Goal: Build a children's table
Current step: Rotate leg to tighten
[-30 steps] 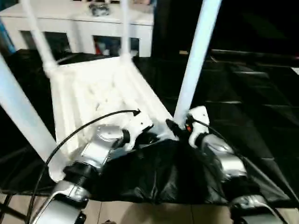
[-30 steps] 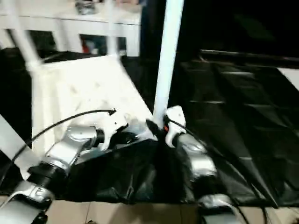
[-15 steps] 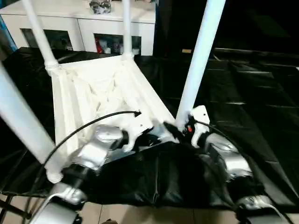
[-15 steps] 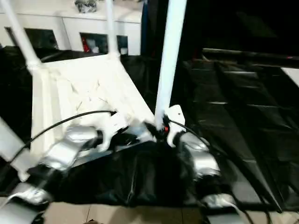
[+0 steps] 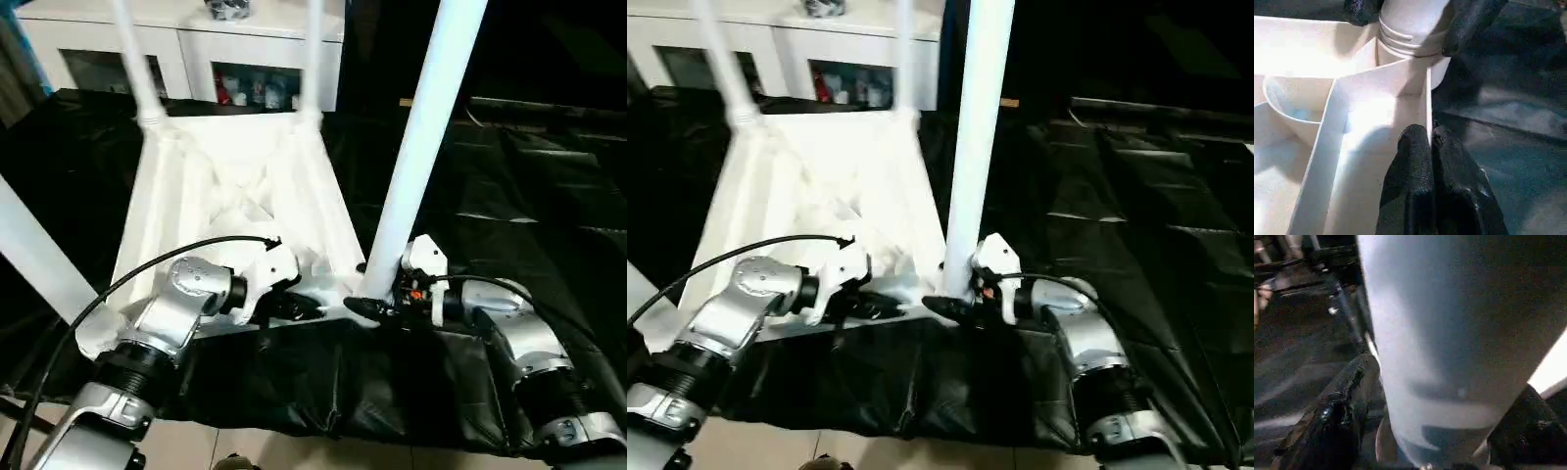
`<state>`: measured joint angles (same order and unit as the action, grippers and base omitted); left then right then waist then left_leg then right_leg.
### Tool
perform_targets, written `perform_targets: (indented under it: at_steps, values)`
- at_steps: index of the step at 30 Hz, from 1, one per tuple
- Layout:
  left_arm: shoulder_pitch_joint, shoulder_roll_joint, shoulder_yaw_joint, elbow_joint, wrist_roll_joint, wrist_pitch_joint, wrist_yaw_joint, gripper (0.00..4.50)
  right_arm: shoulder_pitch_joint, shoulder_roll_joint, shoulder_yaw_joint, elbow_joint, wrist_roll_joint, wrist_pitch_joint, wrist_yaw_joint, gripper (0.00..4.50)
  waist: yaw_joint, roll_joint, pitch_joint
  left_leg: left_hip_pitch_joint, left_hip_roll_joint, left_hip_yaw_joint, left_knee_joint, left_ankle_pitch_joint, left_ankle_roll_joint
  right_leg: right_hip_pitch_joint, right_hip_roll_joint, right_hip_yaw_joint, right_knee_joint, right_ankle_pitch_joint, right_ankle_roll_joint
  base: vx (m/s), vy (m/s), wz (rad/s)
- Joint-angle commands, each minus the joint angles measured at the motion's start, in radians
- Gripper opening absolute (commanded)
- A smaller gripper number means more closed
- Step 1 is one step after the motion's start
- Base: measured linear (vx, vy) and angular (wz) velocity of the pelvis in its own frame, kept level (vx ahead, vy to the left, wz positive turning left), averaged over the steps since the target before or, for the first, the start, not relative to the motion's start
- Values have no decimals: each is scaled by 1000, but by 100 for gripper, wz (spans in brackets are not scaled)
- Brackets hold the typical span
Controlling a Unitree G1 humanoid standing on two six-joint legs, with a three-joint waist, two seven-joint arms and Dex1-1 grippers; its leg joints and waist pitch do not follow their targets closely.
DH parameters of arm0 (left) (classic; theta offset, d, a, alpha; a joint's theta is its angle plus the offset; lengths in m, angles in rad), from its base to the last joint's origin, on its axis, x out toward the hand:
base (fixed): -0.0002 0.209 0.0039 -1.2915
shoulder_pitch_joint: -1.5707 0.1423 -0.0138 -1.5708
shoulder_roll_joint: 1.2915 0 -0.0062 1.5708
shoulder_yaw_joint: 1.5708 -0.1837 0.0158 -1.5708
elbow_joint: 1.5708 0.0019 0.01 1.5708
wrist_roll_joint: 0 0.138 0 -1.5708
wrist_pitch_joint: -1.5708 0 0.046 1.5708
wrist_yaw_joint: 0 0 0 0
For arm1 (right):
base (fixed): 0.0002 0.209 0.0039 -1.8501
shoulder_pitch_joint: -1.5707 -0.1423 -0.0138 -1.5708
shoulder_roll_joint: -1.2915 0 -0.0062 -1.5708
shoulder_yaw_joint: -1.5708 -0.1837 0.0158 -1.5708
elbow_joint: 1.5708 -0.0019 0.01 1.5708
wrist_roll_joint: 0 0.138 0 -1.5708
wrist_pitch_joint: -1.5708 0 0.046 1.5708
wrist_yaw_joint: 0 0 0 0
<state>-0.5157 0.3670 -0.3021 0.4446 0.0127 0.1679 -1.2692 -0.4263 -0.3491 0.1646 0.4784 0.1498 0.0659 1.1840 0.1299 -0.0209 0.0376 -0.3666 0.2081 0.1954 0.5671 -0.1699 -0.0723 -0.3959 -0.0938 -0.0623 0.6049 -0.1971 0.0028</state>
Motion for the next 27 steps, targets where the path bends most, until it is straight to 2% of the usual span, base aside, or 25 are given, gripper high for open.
perform_targets:
  at_steps: [1, 2, 4, 9, 15, 20, 22, 24, 26, 27]
  values:
    - [-21, -4, -37, 10, -10, -14, -36, 0, -9, -8, 25, -15, 21, 17, 62, 292, -2, -1, -52, 18, 30, -8, -64, -241, 30, 42, -48, 39, -64, -130, -231, 0, 0, 0]
    - [-22, -3, -37, 11, -10, -14, -38, 0, -10, -9, 24, -14, 23, 17, 65, 292, 0, -2, -52, 17, 30, -8, -63, -238, 32, 41, -48, 39, -62, -138, -229, 0, 0, 0]
    - [-28, 3, -32, 22, -7, -24, -49, 0, -12, -15, 25, -7, 20, 19, 89, 262, 7, -7, -53, 15, 30, -7, -61, -217, 35, 41, -50, 40, -60, -131, -223, 0, 0, 0]
    - [-35, 10, -29, 39, -6, -37, -58, 0, -6, -21, 37, -6, 21, 20, 111, 226, 11, -7, -54, 14, 29, -8, -59, -198, 38, 41, -49, 38, -57, -115, -223, 0, 0, 0]
    - [-42, 7, -27, 55, -16, -42, -54, 0, 0, -1, 37, 13, 35, 36, 109, 204, 11, -6, -53, 14, 28, -8, -60, -218, 28, 40, -50, 39, -60, -141, -217, 0, 0, 0]
    - [-38, -21, -20, 55, -10, -19, 1, 0, 37, 47, 16, 3, 51, 71, 42, 202, 10, -5, -51, 14, 29, -9, -63, -232, 22, 39, -50, 39, -62, -163, -213, 0, 0, 0]
    - [-41, -56, -12, 59, -1, 0, 69, 0, 59, 93, -6, 12, 38, 72, -74, 202, 10, -3, -47, 20, 30, -9, -66, -263, 11, 33, -52, 42, -71, -210, -202, 0, 0, 0]
    - [-46, -92, -9, 63, 6, 20, 125, 0, 65, 132, -25, 39, 22, 58, -176, 201, 3, -4, -43, 21, 27, -17, -74, -325, -16, 34, -58, 40, -83, -340, -170, 0, 0, 0]
    - [-49, -111, -10, 64, 9, 30, 150, 0, 62, 151, -36, 57, 14, 67, -231, 201, -3, -6, -38, 25, 26, -20, -78, -374, -29, 29, -59, 39, -95, -439, -137, 0, 0, 0]
    - [-53, -129, -11, 68, 14, 38, 176, 0, 59, 169, -44, 72, 7, 64, -272, 201, -9, 0, -32, 29, 25, -24, -80, -416, -37, 24, -61, 38, -106, -512, -116, 0, 0, 0]
